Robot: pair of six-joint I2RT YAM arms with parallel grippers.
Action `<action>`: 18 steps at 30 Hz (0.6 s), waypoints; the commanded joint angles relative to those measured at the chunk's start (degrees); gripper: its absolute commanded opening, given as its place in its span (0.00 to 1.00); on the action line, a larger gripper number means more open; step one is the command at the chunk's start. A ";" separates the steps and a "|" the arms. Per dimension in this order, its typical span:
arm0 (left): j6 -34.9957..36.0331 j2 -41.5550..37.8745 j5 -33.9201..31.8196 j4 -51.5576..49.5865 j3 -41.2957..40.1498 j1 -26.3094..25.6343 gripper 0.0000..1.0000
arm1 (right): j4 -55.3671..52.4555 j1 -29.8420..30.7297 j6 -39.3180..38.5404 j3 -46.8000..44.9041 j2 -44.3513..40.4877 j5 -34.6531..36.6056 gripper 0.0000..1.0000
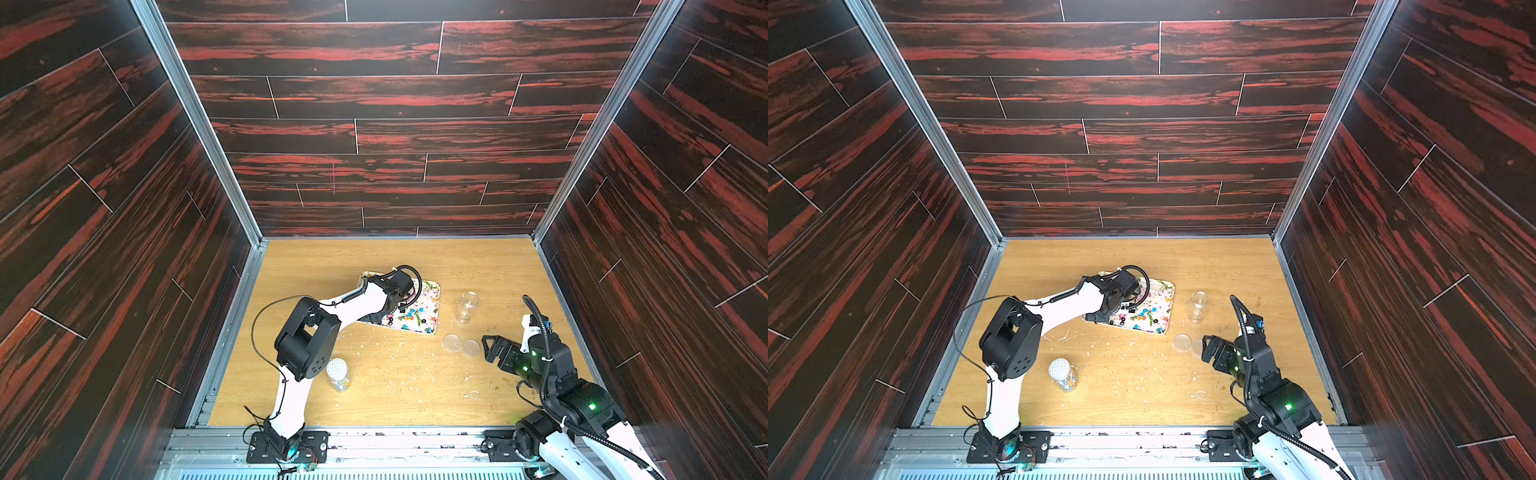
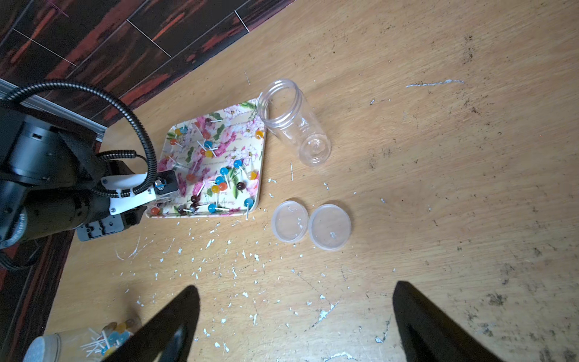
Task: Pour the candies out of the jar
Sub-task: 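Pour the candies out of the jar onto the tray.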
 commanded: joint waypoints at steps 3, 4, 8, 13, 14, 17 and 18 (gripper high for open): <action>3.70 -3.31 -2.43 -0.59 2.34 -0.34 0.48 | 0.47 -0.17 0.90 -0.75 -0.98 -0.26 0.99; 4.39 -3.70 -2.39 -0.44 2.09 -0.28 0.48 | 0.61 -0.17 0.82 -0.85 -1.10 -0.30 0.99; 7.38 -4.45 -5.00 1.62 -0.82 -1.02 0.48 | 1.37 -0.16 0.51 -1.46 -1.84 -0.80 0.99; 11.71 -5.51 -8.34 6.37 -4.50 -1.28 0.48 | 2.27 -0.20 -0.09 -2.04 -2.19 -2.22 0.99; 12.58 -5.80 -8.70 7.56 -5.58 -1.28 0.49 | 2.36 -0.13 -0.13 -2.05 -2.05 -2.49 0.99; 14.12 -6.35 -10.16 10.05 -7.27 -1.16 0.49 | 2.54 -0.17 -0.19 -2.31 -2.11 -3.24 0.99; 14.27 -6.31 -10.63 10.41 -7.19 -1.20 0.49 | 2.58 -0.17 -0.15 -2.42 -2.21 -3.28 0.99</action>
